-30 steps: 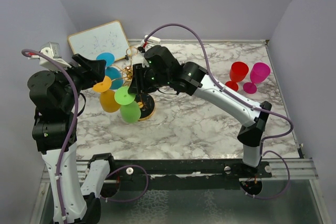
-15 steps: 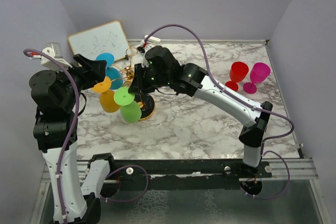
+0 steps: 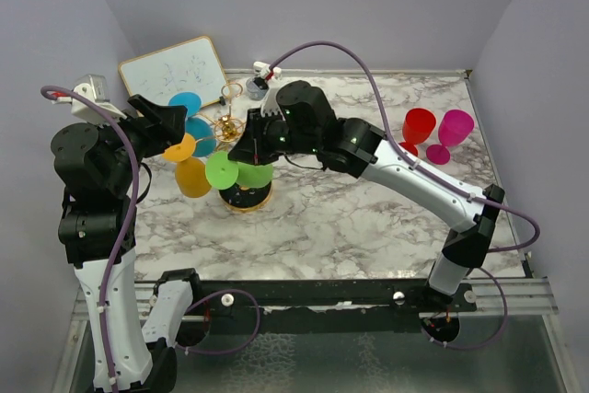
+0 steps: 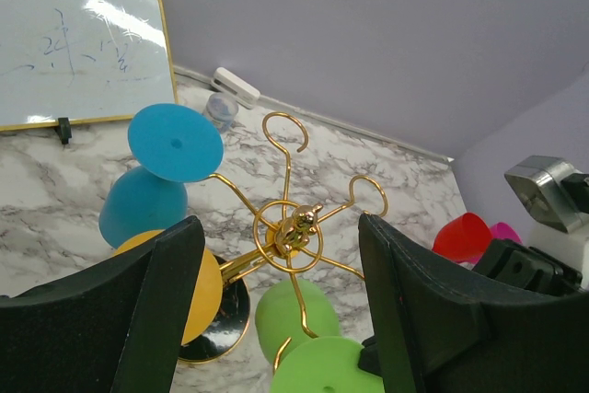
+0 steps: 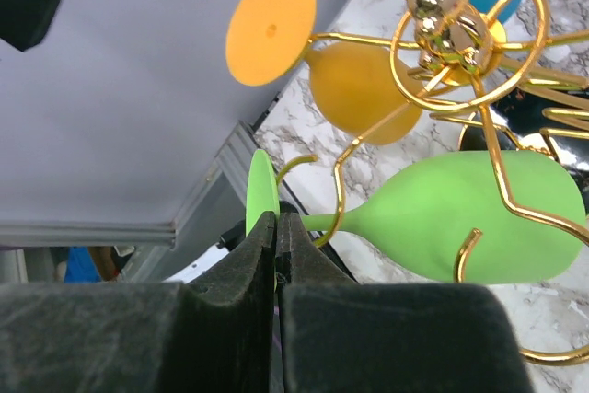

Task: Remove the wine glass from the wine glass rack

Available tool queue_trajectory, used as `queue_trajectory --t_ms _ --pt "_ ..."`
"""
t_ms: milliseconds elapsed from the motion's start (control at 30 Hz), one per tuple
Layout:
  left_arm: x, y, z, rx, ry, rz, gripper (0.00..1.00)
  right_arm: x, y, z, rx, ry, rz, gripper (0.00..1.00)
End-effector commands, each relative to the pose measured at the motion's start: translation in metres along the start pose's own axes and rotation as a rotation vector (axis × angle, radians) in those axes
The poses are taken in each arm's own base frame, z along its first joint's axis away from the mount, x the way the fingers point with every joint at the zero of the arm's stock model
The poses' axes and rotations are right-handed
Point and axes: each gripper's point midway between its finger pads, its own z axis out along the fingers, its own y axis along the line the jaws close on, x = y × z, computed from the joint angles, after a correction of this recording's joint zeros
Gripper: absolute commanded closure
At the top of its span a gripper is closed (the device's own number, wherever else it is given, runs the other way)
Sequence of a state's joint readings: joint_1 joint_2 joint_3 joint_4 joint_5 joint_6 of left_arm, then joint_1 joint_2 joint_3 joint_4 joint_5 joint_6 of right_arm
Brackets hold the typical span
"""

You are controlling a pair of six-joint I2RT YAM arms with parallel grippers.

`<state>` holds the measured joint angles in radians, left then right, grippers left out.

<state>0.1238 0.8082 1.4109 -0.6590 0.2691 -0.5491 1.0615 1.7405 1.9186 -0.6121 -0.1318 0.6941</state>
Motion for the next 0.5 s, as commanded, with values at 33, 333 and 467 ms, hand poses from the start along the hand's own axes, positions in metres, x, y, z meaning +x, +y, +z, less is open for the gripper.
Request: queue_trajectory --t_ms 33,333,467 --pt "-0.004 -0.006 0.0 0.033 -0.016 0.004 0.3 -0.016 0.031 -0.011 -0.125 -0.058 -0.029 0.99" --pt "-0.006 -0.009 -0.001 0.041 -0.023 0.004 0.3 -0.025 0.043 -0.012 -0.192 -0.113 -0.006 0.99" --pt "-0.007 -0.01 -0.001 0.041 -0.023 0.005 0.3 -0.032 0.037 -0.009 -0.155 -0.151 0.017 0.99"
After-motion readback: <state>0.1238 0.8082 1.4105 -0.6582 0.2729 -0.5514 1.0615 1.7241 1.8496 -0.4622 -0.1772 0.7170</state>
